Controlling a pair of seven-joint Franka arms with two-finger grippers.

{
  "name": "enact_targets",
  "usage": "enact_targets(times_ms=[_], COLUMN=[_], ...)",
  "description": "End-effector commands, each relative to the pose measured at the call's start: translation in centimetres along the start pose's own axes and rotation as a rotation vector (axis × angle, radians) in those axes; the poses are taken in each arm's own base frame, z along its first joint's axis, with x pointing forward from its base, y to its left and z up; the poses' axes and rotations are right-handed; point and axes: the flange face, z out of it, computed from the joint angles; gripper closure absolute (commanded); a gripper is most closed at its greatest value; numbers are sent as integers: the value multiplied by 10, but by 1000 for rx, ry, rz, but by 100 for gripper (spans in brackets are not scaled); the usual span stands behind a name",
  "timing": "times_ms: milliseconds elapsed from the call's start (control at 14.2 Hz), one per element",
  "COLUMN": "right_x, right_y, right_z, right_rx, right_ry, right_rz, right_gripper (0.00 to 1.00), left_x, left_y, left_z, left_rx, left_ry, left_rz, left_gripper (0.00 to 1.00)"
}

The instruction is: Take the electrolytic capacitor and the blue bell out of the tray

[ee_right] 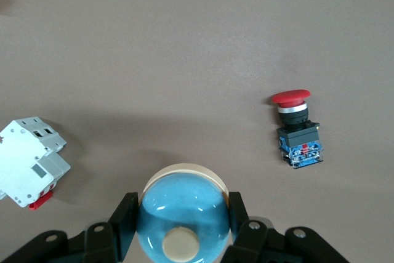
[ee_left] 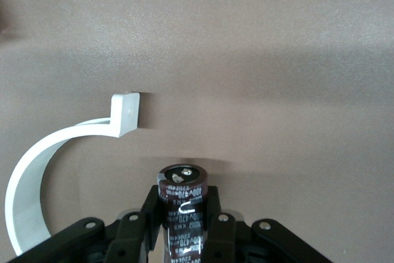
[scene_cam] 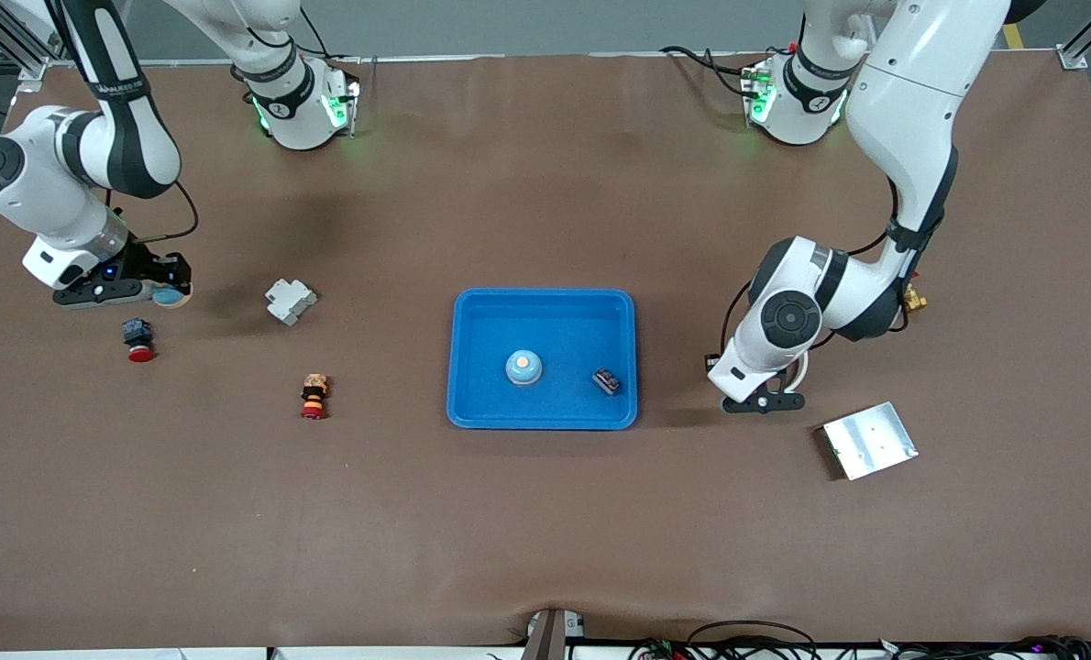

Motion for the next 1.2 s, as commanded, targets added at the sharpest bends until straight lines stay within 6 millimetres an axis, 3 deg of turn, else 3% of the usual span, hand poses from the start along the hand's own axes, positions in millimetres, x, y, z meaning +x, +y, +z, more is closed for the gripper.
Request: enact_targets(times_ms=[0,211,422,845,915,986,1126], right_x=[-16,-21,-31,-39,-40,-40,-41], right_y=[1,-2,5,13,12,11,11], right_z=[3,22,42,63,66,68,71], right_rx=[-4,-6,-6,24,35,38,42], right_ry=[30,48,58,26,22,21,14], right_rz=[-4,-1,5,45,62,63,65], right_gripper=[100,100,100,100,100,100,100], left_x=[-2,-3,-3,-4,-4,-3,-3], left_y=[-2,-2,-2,0,0,0,0], left_z=[3,8,8,9,9,8,2], left_rx=[-2,-4,-7,-7,-7,-7,-3], left_ry=[28,26,30,28,28,28,27], left_rz=[28,29,29,22,18,13,8], left_gripper=[91,85,68,22,7,0,0])
